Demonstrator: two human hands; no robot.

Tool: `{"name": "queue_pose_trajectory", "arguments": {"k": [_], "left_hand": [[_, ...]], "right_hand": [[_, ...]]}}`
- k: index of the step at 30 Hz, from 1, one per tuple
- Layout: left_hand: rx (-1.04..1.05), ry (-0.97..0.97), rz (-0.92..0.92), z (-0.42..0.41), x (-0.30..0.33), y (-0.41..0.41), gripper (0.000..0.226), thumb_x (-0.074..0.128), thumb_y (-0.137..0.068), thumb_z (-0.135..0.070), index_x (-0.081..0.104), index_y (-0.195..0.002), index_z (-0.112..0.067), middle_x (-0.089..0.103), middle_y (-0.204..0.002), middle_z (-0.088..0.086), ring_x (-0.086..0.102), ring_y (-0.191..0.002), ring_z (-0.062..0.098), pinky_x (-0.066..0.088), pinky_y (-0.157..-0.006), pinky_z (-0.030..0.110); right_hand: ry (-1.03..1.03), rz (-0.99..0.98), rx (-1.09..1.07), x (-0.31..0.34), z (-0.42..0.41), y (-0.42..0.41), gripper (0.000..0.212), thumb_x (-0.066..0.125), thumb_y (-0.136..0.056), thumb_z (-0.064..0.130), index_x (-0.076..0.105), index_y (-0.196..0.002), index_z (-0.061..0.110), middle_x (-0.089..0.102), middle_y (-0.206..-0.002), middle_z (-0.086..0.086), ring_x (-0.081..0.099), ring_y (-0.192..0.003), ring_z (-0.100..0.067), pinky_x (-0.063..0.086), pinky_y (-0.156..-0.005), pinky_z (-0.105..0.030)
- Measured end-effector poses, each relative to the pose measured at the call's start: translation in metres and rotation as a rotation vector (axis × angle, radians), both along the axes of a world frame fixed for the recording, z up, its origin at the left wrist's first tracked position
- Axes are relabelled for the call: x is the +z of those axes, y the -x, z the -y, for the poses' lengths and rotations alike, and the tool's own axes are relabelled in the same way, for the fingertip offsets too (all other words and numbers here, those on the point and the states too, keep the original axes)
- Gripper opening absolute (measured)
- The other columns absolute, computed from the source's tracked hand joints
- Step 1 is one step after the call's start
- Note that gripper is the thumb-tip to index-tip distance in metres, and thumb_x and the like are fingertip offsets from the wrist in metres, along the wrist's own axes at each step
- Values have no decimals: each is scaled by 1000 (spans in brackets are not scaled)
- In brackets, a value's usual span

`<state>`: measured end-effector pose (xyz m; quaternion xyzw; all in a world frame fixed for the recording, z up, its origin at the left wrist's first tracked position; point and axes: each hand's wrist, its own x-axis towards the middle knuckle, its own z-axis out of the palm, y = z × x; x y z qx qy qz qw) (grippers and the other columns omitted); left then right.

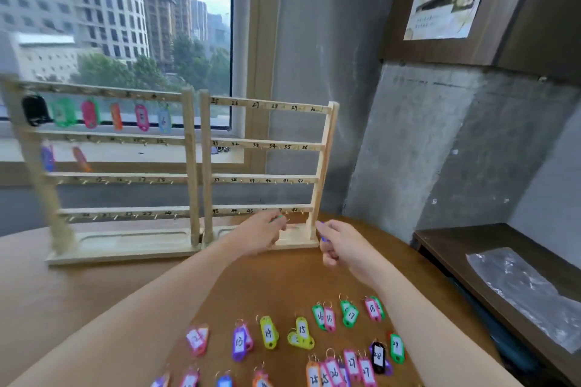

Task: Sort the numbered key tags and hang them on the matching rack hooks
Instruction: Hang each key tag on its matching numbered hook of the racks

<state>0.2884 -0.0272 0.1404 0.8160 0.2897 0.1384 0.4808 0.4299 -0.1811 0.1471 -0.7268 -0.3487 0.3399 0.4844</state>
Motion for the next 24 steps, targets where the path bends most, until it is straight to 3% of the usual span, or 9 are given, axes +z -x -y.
{"name": "queue_pose_trajectory", "arguments": {"k": [3, 6, 8, 10, 12, 15, 20, 24], "left_hand": [[65, -42, 46, -11, 16, 47, 29, 41, -107, -29, 58, -88, -17, 54, -64, -2, 45, -61, 17, 36, -61, 35], [162, -109, 96, -18, 35, 102, 29, 49, -105, -27, 68, -86, -15, 61, -65, -6, 50, -63, 16, 41, -60, 31], [228, -142, 113, -26, 46, 139, 28, 54, -103, -27, 73, -85, -17, 66, -63, -9, 52, -62, 13, 44, -60, 28], [280, -173, 108, -34, 54, 171, 26, 56, -102, -28, 75, -88, -17, 71, -69, -7, 54, -62, 8, 45, -59, 21], [332, -192, 132, -44, 61, 199, 24, 58, -101, -29, 77, -90, -19, 74, -77, -2, 55, -62, 8, 45, -60, 24], [405, -176, 192, -61, 68, 230, 27, 55, -103, -26, 75, -89, -16, 74, -77, -1, 55, -64, 10, 45, -62, 26], [514, -175, 277, -90, 76, 258, 28, 45, -106, -22, 66, -94, -9, 67, -74, -1, 52, -62, 13, 40, -52, 21], [557, -109, 363, -117, 85, 260, 27, 44, -107, -21, 64, -94, -10, 66, -71, 1, 52, -64, 16, 43, -59, 25]], "right_hand": [[-57, 73, 110, 16, -11, 36, 32, 52, -105, 34, 60, -109, 4, 40, -57, 7, 38, -48, -11, 37, -52, -21], [-149, -33, 187, 32, -29, 75, 23, 52, -106, 27, 60, -100, 6, 39, -58, 3, 39, -47, -12, 37, -49, -21], [-177, -84, 216, 41, -46, 99, 22, 50, -107, 23, 62, -104, 4, 42, -60, -1, 42, -48, -14, 40, -51, -24], [-185, -90, 250, 45, -64, 120, 24, 50, -107, 23, 63, -108, 3, 48, -64, -3, 47, -51, -16, 42, -57, -30], [-187, -77, 278, 48, -81, 140, 24, 50, -107, 22, 66, -106, 4, 54, -70, -4, 51, -54, -17, 41, -57, -30], [-204, -63, 302, 57, -102, 167, 24, 51, -107, 18, 71, -102, 6, 56, -69, -1, 51, -56, -13, 40, -53, -25], [-264, -67, 334, 68, -141, 202, 23, 51, -106, 17, 71, -105, 6, 57, -70, -3, 53, -56, -14, 40, -55, -27], [-341, -14, 282, 76, -169, 224, 21, 50, -107, 18, 69, -105, 8, 59, -72, -7, 53, -58, -19, 44, -51, -25]]}}
